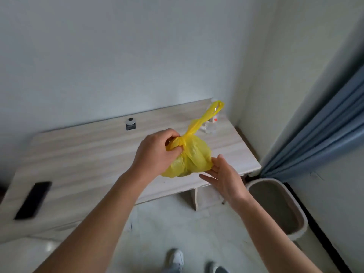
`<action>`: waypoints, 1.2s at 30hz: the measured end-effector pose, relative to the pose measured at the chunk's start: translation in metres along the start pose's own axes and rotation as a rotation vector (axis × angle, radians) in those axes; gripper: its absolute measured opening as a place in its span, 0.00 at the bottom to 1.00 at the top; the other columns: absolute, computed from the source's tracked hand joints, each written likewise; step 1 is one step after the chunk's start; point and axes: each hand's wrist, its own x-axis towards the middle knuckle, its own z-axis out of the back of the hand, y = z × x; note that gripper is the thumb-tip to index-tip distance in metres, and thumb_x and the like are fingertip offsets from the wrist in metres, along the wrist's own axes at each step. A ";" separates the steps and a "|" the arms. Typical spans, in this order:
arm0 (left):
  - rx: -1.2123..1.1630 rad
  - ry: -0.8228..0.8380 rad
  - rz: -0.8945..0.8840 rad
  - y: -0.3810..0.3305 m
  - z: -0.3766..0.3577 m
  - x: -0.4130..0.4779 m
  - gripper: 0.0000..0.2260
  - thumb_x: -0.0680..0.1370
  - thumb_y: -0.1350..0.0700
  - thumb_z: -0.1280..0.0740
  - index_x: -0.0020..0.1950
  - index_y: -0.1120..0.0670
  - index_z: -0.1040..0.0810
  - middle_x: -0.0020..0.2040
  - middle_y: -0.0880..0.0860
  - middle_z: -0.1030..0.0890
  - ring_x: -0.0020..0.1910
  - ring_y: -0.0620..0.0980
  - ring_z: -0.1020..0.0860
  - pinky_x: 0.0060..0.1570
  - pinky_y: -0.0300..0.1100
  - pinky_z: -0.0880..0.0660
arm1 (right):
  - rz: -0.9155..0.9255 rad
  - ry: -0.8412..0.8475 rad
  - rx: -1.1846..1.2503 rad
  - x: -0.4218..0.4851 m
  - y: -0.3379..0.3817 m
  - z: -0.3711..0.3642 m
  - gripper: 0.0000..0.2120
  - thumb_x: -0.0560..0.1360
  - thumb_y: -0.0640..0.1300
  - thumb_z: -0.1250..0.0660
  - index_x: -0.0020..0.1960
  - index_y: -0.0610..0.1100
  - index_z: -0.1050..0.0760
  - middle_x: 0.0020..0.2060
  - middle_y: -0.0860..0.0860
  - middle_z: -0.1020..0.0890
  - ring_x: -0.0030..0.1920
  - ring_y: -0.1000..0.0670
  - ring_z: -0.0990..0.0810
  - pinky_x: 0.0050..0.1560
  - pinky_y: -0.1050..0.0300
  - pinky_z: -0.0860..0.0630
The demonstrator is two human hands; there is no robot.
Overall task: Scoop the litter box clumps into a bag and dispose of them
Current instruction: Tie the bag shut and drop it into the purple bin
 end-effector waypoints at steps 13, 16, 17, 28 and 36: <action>0.128 -0.374 0.520 0.046 0.086 -0.191 0.06 0.71 0.50 0.30 0.47 0.44 0.22 0.39 0.43 0.21 0.41 0.44 0.22 0.41 0.45 0.23 | -0.215 0.595 -0.247 -0.031 -0.059 -0.138 0.21 0.85 0.55 0.50 0.56 0.47 0.21 0.51 0.49 0.14 0.56 0.49 0.17 0.57 0.50 0.21; 0.157 -0.436 0.611 0.056 0.106 -0.246 0.05 0.73 0.52 0.28 0.47 0.44 0.22 0.39 0.43 0.21 0.40 0.44 0.23 0.40 0.41 0.25 | -0.273 0.667 -0.294 -0.058 -0.082 -0.174 0.21 0.84 0.55 0.49 0.58 0.44 0.21 0.51 0.48 0.14 0.55 0.49 0.16 0.58 0.48 0.21; 0.161 -0.450 0.639 0.060 0.113 -0.264 0.05 0.74 0.52 0.28 0.48 0.45 0.22 0.39 0.44 0.20 0.40 0.44 0.23 0.40 0.41 0.26 | -0.291 0.680 -0.302 -0.068 -0.089 -0.187 0.21 0.84 0.55 0.48 0.57 0.43 0.21 0.50 0.48 0.13 0.54 0.49 0.16 0.59 0.46 0.21; 0.182 -0.622 0.805 0.133 0.209 -0.445 0.06 0.72 0.46 0.32 0.47 0.44 0.22 0.39 0.43 0.21 0.40 0.43 0.23 0.38 0.36 0.28 | -0.425 0.865 -0.365 -0.177 -0.182 -0.354 0.24 0.83 0.56 0.48 0.61 0.40 0.23 0.55 0.43 0.15 0.57 0.44 0.17 0.61 0.44 0.22; 0.233 -0.694 0.931 0.183 0.275 -0.518 0.09 0.71 0.45 0.33 0.48 0.47 0.20 0.41 0.45 0.19 0.41 0.45 0.22 0.42 0.45 0.24 | -0.597 0.956 -0.376 -0.226 -0.235 -0.464 0.27 0.84 0.56 0.48 0.68 0.35 0.28 0.57 0.40 0.17 0.58 0.42 0.17 0.61 0.43 0.23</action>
